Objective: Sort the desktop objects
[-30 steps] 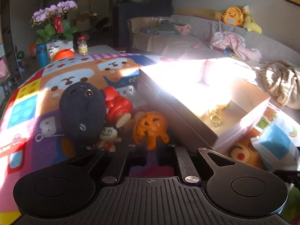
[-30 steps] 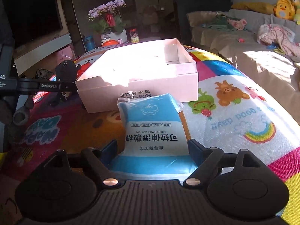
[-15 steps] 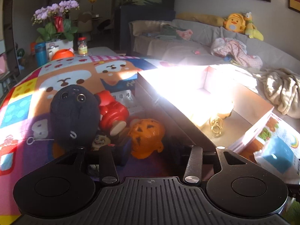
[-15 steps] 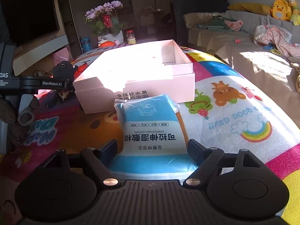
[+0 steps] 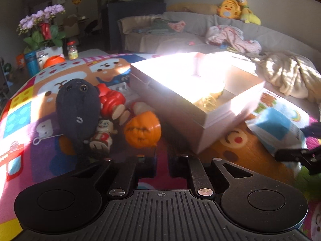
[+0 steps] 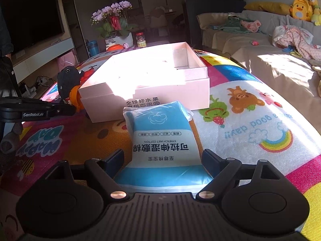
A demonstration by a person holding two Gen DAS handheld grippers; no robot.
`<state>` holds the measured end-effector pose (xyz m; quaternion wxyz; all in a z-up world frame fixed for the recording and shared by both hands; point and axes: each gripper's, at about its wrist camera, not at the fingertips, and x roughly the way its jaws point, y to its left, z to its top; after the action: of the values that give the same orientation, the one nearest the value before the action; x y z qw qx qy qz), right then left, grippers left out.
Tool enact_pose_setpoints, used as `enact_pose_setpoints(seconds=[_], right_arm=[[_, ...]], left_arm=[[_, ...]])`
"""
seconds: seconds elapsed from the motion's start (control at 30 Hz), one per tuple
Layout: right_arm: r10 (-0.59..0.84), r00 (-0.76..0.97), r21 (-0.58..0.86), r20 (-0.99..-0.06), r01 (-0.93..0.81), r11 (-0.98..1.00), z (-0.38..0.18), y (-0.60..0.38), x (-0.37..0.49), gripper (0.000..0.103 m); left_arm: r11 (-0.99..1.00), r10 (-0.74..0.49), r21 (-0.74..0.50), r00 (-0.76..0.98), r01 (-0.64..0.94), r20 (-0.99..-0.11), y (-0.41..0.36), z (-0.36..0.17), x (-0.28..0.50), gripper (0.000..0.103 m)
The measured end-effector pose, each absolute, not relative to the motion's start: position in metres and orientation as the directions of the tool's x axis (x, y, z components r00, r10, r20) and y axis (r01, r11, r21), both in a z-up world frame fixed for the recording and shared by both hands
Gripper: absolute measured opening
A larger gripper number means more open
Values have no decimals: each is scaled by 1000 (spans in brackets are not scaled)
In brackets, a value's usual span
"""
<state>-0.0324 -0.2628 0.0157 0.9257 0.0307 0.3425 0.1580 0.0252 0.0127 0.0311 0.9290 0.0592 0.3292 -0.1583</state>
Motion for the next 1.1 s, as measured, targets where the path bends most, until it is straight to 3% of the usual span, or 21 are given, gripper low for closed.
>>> enact_pose_setpoints(seconds=[0.07, 0.17, 0.27, 0.43, 0.5, 0.57, 0.63, 0.73, 0.9, 1.1], right_arm=[[311, 716, 162, -625, -271, 949, 16, -262, -32, 86], [310, 716, 161, -625, -271, 949, 16, -263, -33, 86], [307, 718, 160, -624, -268, 950, 16, -263, -32, 86], [311, 718, 165, -623, -268, 949, 16, -264, -32, 86], [313, 717, 168, -622, -269, 948, 16, -264, -33, 86], [314, 717, 167, -623, -270, 948, 15, -263, -33, 87], [313, 716, 166, -623, -270, 948, 16, -263, -33, 87], [312, 717, 165, -623, -270, 949, 16, -263, -33, 87], [312, 716, 165, -624, -270, 949, 16, -263, -33, 87], [319, 719, 180, -617, -266, 947, 16, -265, -33, 87]], left_arm=[[947, -236, 26, 747, 321, -622, 10, 34, 20, 19], [962, -187, 43, 769, 268, -611, 13, 35, 28, 43], [970, -173, 25, 763, 241, -623, 17, 34, 33, 46], [972, -195, -4, 790, 237, -581, 33, 47, 3, 65], [979, -151, 27, 814, 200, -561, 39, 52, -9, 80], [980, -75, 110, 825, 163, -560, 39, 50, -13, 86], [976, -13, 170, 818, 135, -575, 39, 42, -8, 87], [986, -6, 127, 788, 108, -616, 45, 31, 7, 85], [988, 6, 123, 762, 97, -648, 39, 19, 20, 65], [959, -166, 69, 745, 274, -646, 6, 25, -15, 65]])
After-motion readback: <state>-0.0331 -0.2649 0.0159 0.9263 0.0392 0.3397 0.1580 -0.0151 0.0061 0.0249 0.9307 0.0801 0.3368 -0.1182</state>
